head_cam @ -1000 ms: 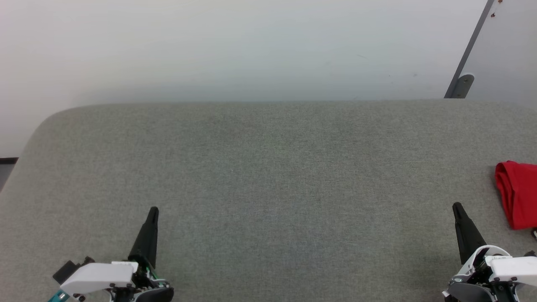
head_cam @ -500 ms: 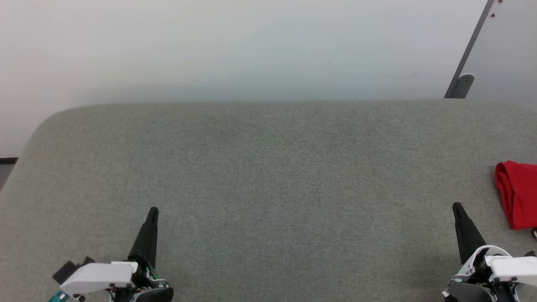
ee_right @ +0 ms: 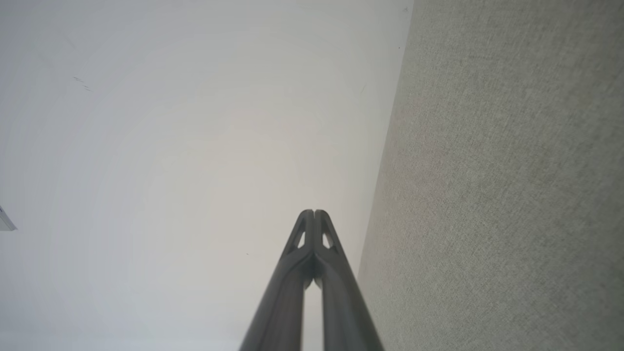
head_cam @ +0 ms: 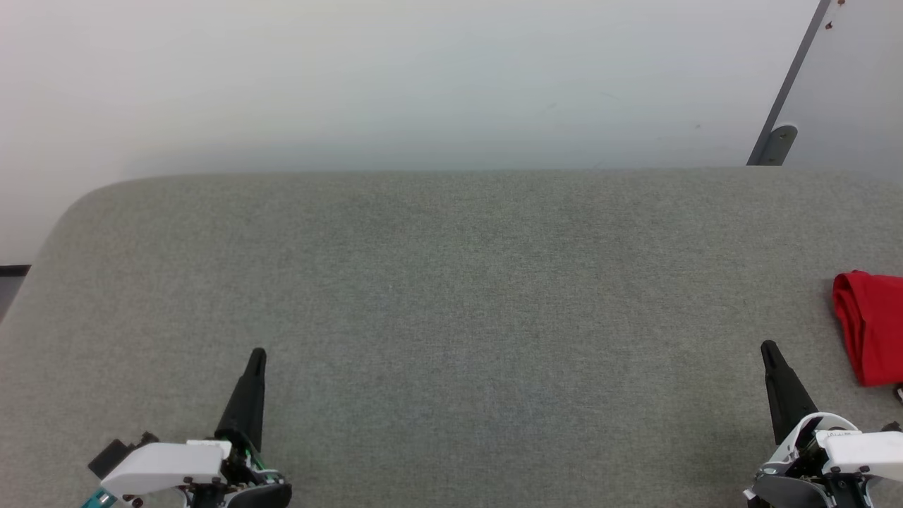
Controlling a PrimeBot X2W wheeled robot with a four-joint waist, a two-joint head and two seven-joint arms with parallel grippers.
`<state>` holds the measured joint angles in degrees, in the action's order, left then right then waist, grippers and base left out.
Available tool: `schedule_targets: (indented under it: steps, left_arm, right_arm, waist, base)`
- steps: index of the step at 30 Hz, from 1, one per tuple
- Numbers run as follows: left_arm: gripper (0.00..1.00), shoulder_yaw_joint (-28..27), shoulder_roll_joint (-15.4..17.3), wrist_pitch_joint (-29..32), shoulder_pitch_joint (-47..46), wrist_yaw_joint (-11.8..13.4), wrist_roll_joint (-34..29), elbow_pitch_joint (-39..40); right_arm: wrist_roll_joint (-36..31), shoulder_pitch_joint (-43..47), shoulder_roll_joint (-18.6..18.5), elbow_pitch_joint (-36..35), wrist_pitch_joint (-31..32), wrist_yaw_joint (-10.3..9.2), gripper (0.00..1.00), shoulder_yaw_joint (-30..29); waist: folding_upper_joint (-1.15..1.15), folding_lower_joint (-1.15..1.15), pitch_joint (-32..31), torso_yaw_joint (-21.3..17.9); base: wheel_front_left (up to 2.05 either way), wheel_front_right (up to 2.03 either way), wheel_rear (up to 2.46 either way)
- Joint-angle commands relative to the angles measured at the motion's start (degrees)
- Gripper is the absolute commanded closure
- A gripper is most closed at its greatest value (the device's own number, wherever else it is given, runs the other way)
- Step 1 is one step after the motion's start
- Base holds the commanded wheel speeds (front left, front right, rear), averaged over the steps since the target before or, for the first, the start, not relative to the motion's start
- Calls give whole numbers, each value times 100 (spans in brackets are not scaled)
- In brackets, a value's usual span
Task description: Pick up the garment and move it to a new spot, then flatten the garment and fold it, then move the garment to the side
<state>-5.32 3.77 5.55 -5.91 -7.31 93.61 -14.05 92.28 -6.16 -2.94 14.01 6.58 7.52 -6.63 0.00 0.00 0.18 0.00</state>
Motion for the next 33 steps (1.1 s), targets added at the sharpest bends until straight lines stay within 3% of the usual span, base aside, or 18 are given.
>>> schedule_targets:
  steps: [1,33]
  left_arm:
    - [100,-14,-11,27,-55,-32,-50,-7]
    - [100,-55,-41,53,-60,-32,-79,-9]
  right_arm:
    - [17,-15,22,2,18,-6,100,-2]
    - [16,-15,22,3,19,-6,100,-2]
  waist:
    - [0,0,0,0]
    - [0,0,0,0]
  base:
    - [0,0,0]
    - [0,0,0]
